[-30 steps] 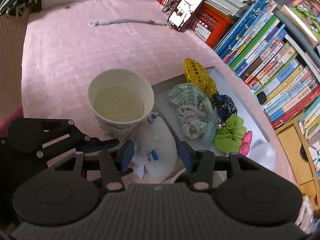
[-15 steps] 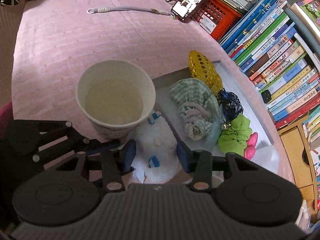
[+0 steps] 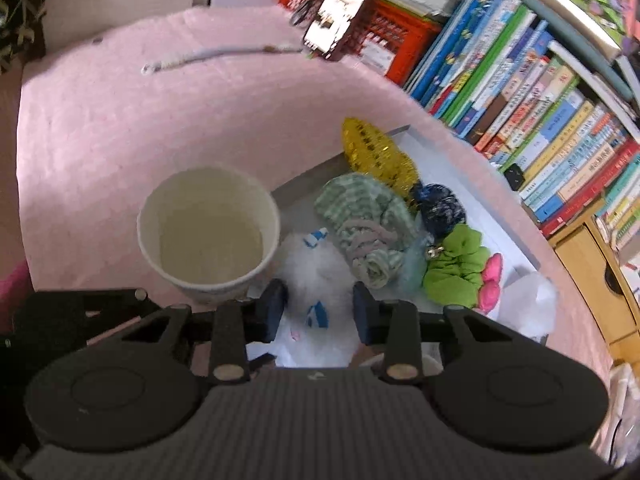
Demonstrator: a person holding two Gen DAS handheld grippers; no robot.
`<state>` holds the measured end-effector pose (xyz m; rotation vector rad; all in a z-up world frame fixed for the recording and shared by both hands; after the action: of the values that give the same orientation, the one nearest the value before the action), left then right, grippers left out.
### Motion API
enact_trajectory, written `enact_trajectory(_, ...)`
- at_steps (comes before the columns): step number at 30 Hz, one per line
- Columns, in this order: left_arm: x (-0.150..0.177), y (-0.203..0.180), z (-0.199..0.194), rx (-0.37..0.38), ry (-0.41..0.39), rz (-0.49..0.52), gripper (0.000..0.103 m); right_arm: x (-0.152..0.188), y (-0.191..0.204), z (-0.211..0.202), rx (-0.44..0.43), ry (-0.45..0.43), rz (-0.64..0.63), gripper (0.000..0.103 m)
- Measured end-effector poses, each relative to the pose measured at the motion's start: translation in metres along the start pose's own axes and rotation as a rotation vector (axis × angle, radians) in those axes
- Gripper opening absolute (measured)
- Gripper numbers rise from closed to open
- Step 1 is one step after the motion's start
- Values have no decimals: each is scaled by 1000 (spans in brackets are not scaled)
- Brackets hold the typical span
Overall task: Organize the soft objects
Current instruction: 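Move both open tools toward the white plush bunny and white tissue between the cups, then grasp the white tissue with the left tool while the right tool grasps the white plush bunny, then lift and carry the tissue and plush bunny over the tray with both tools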
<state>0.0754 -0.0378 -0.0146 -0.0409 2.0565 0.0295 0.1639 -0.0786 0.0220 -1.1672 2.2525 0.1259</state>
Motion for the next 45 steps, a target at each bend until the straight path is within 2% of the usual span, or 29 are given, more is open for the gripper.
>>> enact_trajectory(4, -7, -1, -8, 9, -11, -2, 23, -3, -7, -18, 33, -53, 29, 42)
enact_trajectory(15, -20, -9, -22, 37, -4, -4, 23, 3, -14, -48, 49, -150, 104, 42)
enact_trajectory(30, -53, -12, -54, 38, -105, 12, 22, 20, -45, -90, 92, -326, 279, 33)
enact_trajectory(31, -55, -12, -54, 41, -106, 13, 22, 22, -48, -94, 95, -345, 297, 31)
enact_trajectory(32, -57, -13, -54, 44, -104, 13, 23, 24, -50, -97, 97, -361, 314, 22)
enact_trajectory(33, -59, -13, -53, 43, -102, 14, 22, 26, -53, -99, 95, -375, 333, 17)
enact_trajectory(34, -60, -12, -52, 41, -101, 15, 22, 29, -56, -102, 89, -388, 356, 16)
enact_trajectory(41, -63, -7, -49, 15, -102, 16, 22, 57, -72, -99, 82, -386, 451, 18)
enact_trajectory(44, -62, -4, -47, 12, -96, 17, 22, 75, -77, -98, 85, -393, 507, 28)
enact_trajectory(45, -62, -4, -46, 13, -96, 18, 22, 81, -79, -98, 80, -399, 528, 36)
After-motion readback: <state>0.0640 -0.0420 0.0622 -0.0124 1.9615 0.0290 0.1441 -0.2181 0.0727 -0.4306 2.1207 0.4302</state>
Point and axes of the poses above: each gripper's, at about its wrist camera, not at the fingertips, and z roughly the way its jaws point, y to its left, x to its underside, the point moved 4 cm from there along z, roughly the way its jaws point, and after that the axes turned 8 degrees about -x, right-handed, at the moved point
